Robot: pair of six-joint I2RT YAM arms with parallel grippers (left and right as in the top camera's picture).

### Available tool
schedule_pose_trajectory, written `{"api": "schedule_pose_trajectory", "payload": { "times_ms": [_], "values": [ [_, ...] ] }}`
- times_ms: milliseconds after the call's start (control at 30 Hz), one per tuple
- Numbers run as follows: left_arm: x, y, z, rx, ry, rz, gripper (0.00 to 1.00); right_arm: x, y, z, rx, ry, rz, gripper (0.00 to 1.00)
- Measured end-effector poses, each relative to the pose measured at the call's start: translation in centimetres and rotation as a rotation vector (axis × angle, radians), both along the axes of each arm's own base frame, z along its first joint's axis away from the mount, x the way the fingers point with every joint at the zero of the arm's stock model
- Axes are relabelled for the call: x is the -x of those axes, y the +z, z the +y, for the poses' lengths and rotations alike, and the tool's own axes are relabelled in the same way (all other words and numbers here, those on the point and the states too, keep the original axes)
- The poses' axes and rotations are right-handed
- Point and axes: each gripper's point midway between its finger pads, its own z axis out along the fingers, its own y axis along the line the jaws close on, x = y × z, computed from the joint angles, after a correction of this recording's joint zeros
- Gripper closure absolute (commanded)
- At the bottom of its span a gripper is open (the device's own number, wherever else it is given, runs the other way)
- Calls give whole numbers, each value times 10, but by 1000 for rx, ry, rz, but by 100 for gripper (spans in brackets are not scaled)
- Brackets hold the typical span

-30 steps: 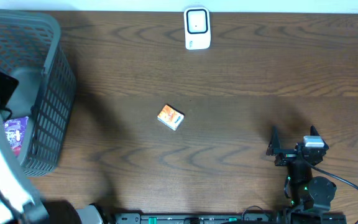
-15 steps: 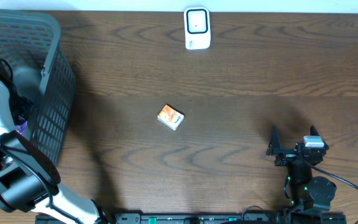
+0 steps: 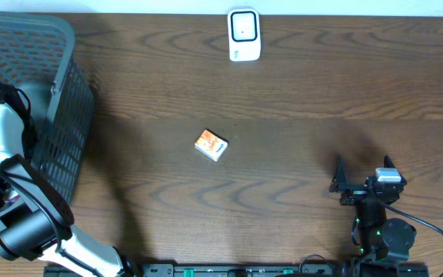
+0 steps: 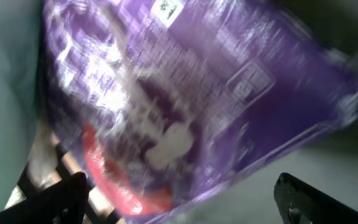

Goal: Scan the item barcode
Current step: 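Reach the left gripper into the basket and grasp the purple package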

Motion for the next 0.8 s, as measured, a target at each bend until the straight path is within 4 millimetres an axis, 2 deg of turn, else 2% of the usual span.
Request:
{"api": "schedule_pose_trajectory", "payload": {
  "times_ms": [167, 333, 433, 533, 733, 767, 800],
  "values": [
    [-15, -5, 2, 2, -7, -68, 10, 0, 0, 0, 0, 0, 0, 1],
    [-17, -17, 1, 0, -11, -95, 12, 0, 0, 0, 0, 0, 1, 1],
    [-17, -23, 2, -13, -8, -104, 29, 0, 0, 0, 0, 0, 0, 1],
    [-15, -24, 5, -27, -12, -92, 34, 0, 0, 0, 0, 0, 0, 1],
    [-12, -24, 7, -38, -12, -81, 62, 0, 0, 0, 0, 0, 0, 1],
    [-12, -24, 8, -42, -10, -79, 72, 0, 0, 0, 0, 0, 0, 1],
    [-11, -23, 8, -44, -13, -75, 92, 0, 0, 0, 0, 0, 0, 1]
  ]
}}
